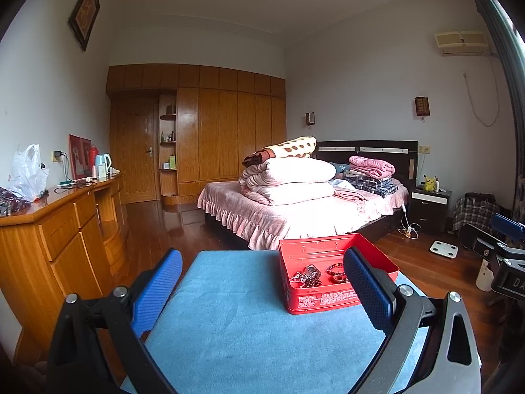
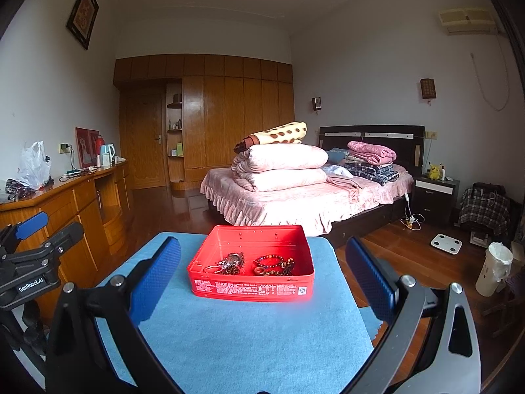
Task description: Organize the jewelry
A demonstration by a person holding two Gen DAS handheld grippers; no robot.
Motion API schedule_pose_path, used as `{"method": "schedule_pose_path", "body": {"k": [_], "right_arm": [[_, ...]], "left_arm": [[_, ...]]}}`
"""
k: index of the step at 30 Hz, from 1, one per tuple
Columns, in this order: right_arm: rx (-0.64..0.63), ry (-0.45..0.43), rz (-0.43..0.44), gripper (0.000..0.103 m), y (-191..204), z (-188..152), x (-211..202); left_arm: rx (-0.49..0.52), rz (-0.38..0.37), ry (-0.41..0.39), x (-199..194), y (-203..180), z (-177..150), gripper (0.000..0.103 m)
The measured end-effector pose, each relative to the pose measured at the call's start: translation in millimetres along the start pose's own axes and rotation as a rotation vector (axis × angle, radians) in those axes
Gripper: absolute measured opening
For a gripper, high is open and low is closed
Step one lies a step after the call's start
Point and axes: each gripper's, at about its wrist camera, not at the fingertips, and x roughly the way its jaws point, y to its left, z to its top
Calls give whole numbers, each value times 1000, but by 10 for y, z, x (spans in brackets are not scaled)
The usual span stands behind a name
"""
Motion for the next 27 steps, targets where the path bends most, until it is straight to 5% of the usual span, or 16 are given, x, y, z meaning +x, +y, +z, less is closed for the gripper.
{"method": "schedule_pose_path", "body": {"k": [27], "right_arm": [[-9, 4, -5, 98, -2, -6, -31]], "left_arm": [[-7, 8, 17, 11, 19, 26, 97]]}}
